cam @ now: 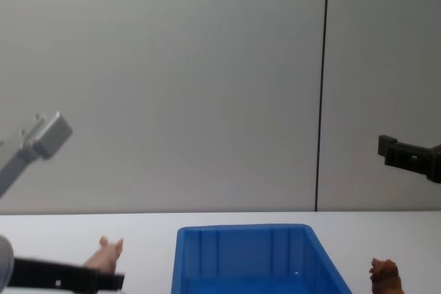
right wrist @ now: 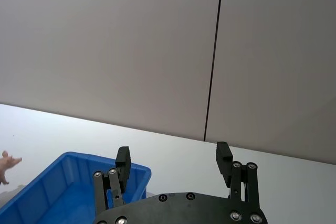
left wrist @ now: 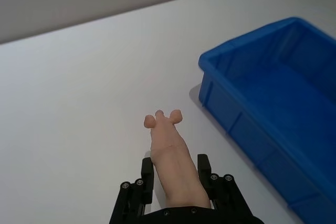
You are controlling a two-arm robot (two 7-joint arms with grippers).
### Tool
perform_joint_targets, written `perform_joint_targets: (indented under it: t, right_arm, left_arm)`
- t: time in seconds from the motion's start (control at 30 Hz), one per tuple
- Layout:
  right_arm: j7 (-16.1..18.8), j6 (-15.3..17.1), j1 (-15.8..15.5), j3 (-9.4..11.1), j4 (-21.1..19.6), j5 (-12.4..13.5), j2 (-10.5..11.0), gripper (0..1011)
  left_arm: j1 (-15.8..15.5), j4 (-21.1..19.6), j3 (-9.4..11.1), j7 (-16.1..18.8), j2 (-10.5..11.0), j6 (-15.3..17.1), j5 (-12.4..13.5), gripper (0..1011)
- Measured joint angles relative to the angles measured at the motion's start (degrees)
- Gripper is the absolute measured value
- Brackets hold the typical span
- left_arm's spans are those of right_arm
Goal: Pick up the two dolls from the table and place them into the box.
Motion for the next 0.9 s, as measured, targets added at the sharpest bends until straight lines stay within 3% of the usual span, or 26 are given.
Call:
perform_joint_targets:
  t: [0.43, 0.9]
  right_arm:
    - [0.0, 0.0, 0.0, 0.0, 0.0, 0.0, 0.0, 1001]
    - [0.0, 0.0, 0.0, 0.0, 0.0, 0.0, 0.0, 1001]
  left_arm:
    - [-1.08, -5.69, -1.03, -5.58, 0.86, -3.24, -0.99, 513]
    - [-4.19, -6.89, -0.01, -14.77, -0.82, -1.95, -2.01, 512]
